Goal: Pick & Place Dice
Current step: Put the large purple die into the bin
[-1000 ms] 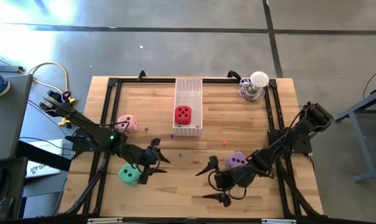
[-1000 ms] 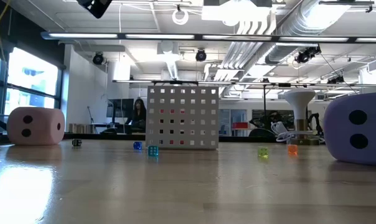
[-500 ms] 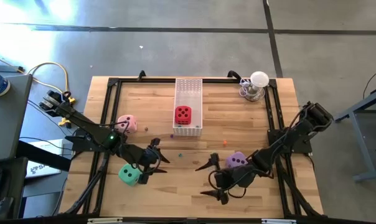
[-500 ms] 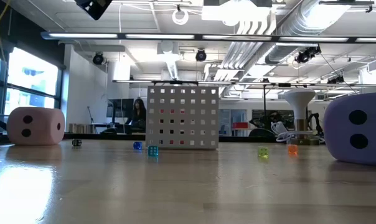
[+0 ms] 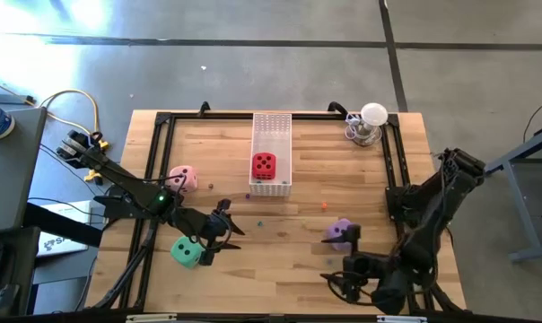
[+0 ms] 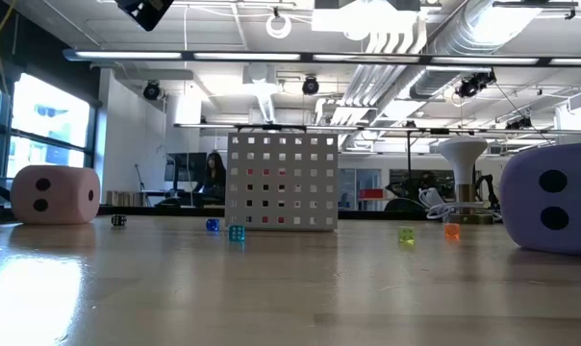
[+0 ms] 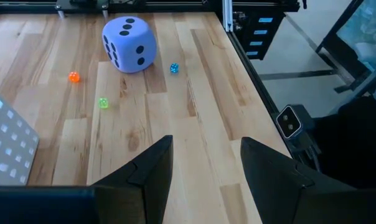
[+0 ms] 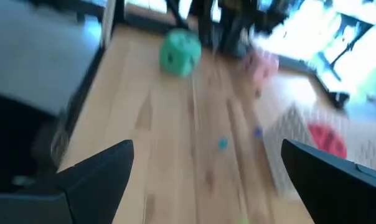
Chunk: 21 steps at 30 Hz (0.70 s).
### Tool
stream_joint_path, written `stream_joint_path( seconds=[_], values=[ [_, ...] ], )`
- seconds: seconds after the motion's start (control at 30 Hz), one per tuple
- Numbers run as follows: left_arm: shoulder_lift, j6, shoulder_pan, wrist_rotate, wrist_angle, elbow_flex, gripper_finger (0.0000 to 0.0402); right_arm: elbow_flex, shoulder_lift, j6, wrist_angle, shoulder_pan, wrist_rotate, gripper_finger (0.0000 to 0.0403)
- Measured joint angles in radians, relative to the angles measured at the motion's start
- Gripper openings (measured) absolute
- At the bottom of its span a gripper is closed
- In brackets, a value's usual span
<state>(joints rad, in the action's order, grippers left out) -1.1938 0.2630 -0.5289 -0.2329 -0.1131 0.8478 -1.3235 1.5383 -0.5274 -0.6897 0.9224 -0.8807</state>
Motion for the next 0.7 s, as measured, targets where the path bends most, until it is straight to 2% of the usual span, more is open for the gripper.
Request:
stream_joint_path(
  seconds=[0.17,0.37,0.47,0.57,0.7],
  values=[
    [0.000,0.000,0.000,0.000,0.000,0.000,0.0180,0.000,0.001,-0.427,-0.292,-0.001,0.108,0.0400],
    [0.000,0.000,0.000,0.000,0.000,0.000,0.0180,0.000,0.001,-0.860,-0.527,-0.041,0.207,0.0400],
    [0.000,0.000,0.000,0.000,0.000,0.000,0.0180,0.000,0.008,-1.083,-0.647,-0.068,0.319,0.0400],
    [0.000,0.000,0.000,0.000,0.000,0.000,0.0180,0.000,0.020,-1.170,-0.700,-0.101,0.355,0.0400],
    [0.001,0.000,0.000,0.000,-0.011,0.000,0.0180,0.000,0.023,-1.171,-0.675,-0.137,0.366,0.0400]
  ],
)
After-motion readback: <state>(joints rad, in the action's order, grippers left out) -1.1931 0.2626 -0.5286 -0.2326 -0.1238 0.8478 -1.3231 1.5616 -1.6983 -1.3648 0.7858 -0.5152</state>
